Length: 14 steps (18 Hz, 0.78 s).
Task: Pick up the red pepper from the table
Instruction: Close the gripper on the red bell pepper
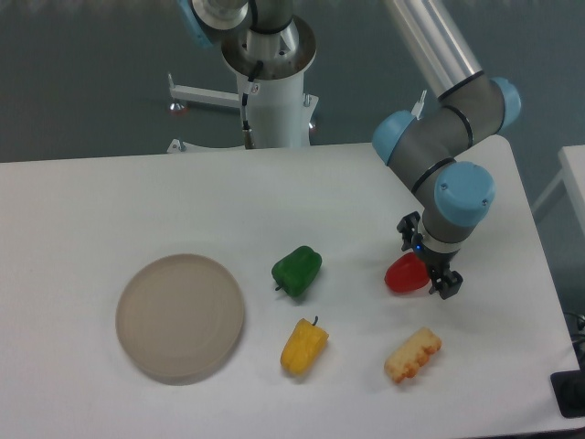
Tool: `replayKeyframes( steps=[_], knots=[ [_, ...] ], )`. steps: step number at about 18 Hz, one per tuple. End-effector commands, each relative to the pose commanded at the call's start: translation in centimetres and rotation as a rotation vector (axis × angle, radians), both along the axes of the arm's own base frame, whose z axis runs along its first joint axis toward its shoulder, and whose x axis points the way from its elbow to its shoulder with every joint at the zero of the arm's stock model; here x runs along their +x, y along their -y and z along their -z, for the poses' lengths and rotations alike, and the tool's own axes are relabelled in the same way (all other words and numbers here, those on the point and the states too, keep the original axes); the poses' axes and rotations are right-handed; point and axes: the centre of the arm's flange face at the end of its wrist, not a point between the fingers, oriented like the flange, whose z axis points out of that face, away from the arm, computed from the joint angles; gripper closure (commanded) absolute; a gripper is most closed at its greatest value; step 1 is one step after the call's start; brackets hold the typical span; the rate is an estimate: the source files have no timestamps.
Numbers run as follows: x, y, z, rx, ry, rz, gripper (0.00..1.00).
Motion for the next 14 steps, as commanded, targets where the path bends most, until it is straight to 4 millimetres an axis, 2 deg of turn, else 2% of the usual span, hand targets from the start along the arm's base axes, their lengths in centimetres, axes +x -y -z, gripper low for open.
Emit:
replayKeyframes(
  steps=[10, 11, 13, 14],
  knots=[
    [0.08, -0.05, 0.31, -0.002, 0.000, -0.003, 0.01],
    [0.10, -0.04, 0.33, -0.003, 0.001, -0.003, 0.03],
    [0.05, -0.08, 0.20, -0.002, 0.000, -0.003, 0.20],
    [0.02, -0.11, 0.13, -0.001, -0.001, -0.001, 0.25]
  ],
)
